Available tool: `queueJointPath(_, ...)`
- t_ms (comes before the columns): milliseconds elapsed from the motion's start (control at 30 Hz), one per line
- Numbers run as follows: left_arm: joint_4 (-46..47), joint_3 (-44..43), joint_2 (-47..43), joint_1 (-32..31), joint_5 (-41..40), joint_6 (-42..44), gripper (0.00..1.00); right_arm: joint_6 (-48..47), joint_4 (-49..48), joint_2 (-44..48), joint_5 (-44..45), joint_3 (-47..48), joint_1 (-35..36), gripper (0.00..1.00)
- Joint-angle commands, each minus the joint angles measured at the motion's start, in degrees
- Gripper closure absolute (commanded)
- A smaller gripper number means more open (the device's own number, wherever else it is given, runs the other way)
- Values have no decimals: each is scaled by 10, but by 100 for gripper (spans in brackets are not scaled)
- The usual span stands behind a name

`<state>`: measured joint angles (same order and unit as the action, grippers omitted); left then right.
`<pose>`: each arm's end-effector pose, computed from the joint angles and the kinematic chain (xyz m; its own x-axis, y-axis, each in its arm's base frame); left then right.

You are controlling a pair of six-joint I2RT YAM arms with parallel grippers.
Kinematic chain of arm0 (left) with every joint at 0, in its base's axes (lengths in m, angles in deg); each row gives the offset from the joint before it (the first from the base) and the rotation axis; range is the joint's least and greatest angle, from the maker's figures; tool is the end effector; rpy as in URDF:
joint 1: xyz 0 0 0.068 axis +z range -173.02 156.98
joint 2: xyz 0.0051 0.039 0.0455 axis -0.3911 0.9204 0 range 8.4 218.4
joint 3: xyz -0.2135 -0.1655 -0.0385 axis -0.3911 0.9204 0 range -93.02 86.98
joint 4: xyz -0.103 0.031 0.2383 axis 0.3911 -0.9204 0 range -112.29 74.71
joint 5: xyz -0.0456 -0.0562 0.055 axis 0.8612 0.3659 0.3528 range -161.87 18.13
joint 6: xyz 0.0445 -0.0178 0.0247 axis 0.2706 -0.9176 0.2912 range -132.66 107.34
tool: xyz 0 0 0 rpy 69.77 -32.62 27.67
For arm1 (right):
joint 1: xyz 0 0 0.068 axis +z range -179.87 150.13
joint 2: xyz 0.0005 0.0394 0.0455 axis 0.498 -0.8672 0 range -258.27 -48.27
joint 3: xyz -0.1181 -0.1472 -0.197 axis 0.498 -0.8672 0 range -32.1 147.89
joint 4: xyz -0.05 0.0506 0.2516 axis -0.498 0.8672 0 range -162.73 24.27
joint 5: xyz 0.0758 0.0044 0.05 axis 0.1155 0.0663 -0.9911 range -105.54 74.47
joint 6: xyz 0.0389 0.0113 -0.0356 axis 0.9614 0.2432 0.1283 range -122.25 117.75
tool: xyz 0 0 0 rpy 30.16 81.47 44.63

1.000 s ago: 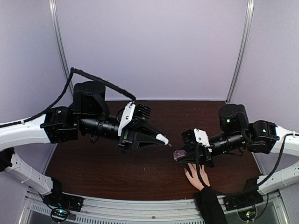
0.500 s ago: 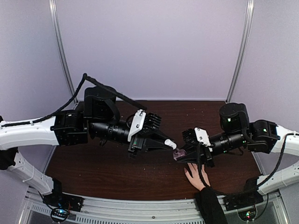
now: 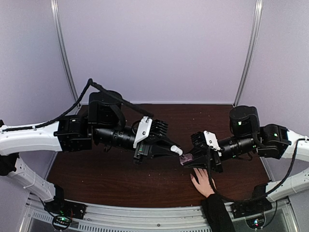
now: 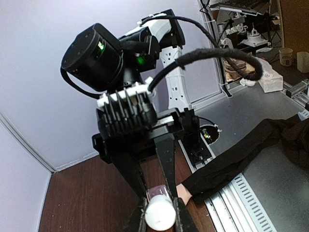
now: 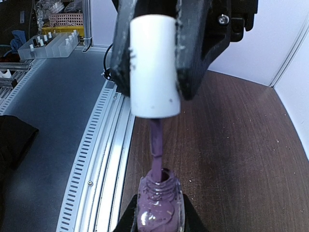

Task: Paint the nails
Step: Close the nail polish bottle cap on the nail polish bottle.

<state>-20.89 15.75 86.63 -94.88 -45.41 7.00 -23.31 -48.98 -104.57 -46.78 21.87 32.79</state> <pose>0.0846 -0.3090 0.3785 0.2677 0.1503 -0.9517 0.9515 -0.1964 0.2367 0.0823 0.1991 0.3372 0.1615 -0.3567 -0.9201 -0.9810 -0.1599 -0.1102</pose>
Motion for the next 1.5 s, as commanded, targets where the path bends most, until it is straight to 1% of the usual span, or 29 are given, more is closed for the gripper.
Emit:
queueJointPath(0,27,12,0,-3,-7,6,100,4,-20,16,-1,5,4,100)
queueJointPath(333,24,14,-4,-4,-12,4,100,7,-23,17,3,3,4,100)
queueJointPath(733,37,10,-11,-4,-15,-4,100,1,-10,-7,19,9,4,100)
queueJointPath(1200,36,16,-29,-4,-32,1,100,2,-14,-7,22,6,4,100)
queueJointPath(1467,32,15,-25,-4,-27,2,100,4,-18,-3,23,4,4,100)
